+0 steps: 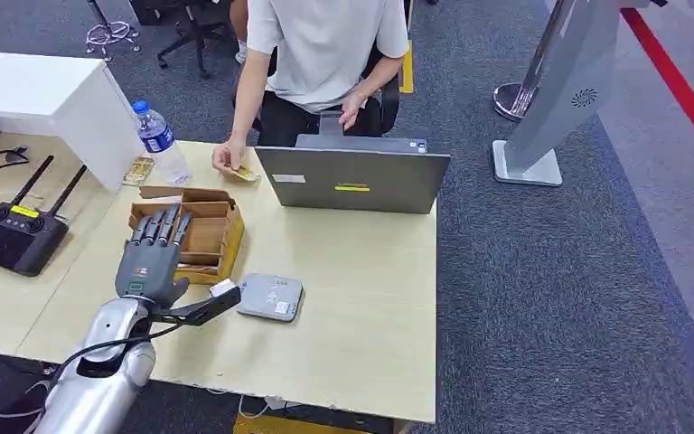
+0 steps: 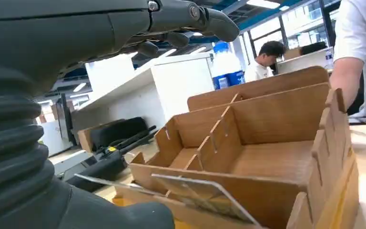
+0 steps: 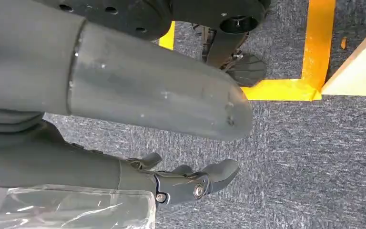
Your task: Pass the card to the sensor for recognition and then transmit it.
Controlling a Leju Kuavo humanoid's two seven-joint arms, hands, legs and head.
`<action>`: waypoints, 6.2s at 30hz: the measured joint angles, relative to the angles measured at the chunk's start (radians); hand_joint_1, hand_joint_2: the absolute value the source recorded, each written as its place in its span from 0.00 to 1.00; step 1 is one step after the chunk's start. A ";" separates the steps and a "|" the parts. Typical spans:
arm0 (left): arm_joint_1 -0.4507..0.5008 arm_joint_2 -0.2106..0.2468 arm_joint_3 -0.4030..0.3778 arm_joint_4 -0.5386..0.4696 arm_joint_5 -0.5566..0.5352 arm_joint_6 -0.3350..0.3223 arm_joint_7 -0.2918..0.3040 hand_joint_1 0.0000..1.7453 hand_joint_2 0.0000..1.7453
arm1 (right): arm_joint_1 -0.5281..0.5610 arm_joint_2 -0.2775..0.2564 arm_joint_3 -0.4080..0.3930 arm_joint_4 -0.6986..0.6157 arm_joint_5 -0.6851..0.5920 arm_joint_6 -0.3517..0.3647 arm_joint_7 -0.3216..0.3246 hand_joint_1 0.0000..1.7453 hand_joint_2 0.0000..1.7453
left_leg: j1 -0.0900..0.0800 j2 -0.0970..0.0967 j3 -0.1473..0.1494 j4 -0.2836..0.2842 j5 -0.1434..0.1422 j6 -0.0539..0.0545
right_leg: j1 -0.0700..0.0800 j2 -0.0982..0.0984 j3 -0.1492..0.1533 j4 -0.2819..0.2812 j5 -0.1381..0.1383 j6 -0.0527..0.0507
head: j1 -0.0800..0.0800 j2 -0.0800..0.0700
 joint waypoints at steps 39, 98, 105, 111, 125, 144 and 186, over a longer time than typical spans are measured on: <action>-0.073 -0.011 -0.058 0.099 0.027 -0.068 0.053 0.00 1.00 | -0.005 0.003 -0.025 0.000 0.019 0.005 0.001 0.00 0.00 | 0.000 0.000 0.000 0.000 0.000 0.000 | 0.000 0.000 0.000 0.000 0.000 0.000 | 0.000 0.000; 0.011 0.214 -0.076 -0.363 0.310 -0.179 -0.102 1.00 1.00 | 0.009 0.003 -0.096 0.000 0.036 0.008 -0.009 0.00 0.00 | 0.000 0.000 -0.001 0.000 0.001 -0.001 | 0.001 0.000 -0.001 0.001 0.000 0.000 | 0.000 0.000; -0.419 0.223 -0.076 -0.130 0.298 -0.189 -0.025 1.00 1.00 | -0.019 0.004 -0.094 0.000 0.123 0.022 0.028 0.00 0.00 | 0.000 -0.005 -0.008 0.000 0.011 -0.003 | 0.001 -0.006 -0.007 0.001 0.009 -0.003 | 0.000 0.000; -0.688 0.132 -0.076 0.283 0.153 0.034 -0.005 1.00 1.00 | -0.053 0.011 -0.063 0.000 0.177 0.034 0.073 0.00 0.00 | 0.000 -0.002 -0.008 0.000 0.014 -0.002 | 0.001 -0.002 -0.008 0.001 0.013 -0.001 | 0.000 0.000; -0.845 0.056 -0.076 0.658 0.172 0.048 -0.032 0.00 1.00 | -0.073 0.015 -0.036 0.000 0.180 0.037 0.085 0.00 0.00 | 0.000 -0.001 -0.009 0.000 0.014 -0.002 | 0.001 -0.001 -0.010 0.001 0.013 -0.002 | 0.000 0.000; -0.792 0.118 -0.054 0.700 0.244 0.096 -0.110 0.00 1.00 | -0.063 0.015 -0.031 0.000 0.164 0.035 0.066 0.00 0.00 | 0.000 0.001 -0.010 -0.001 0.013 -0.002 | 0.001 0.001 -0.010 0.003 0.013 -0.002 | 0.000 0.000; 0.105 0.120 1.506 1.093 1.163 -0.120 -0.157 0.00 0.00 | -0.039 -0.060 -0.124 0.003 0.164 0.023 0.039 0.00 0.00 | -0.009 0.003 0.008 -0.007 -0.002 0.004 | -0.010 0.003 0.007 -0.004 -0.002 0.004 | -0.001 0.000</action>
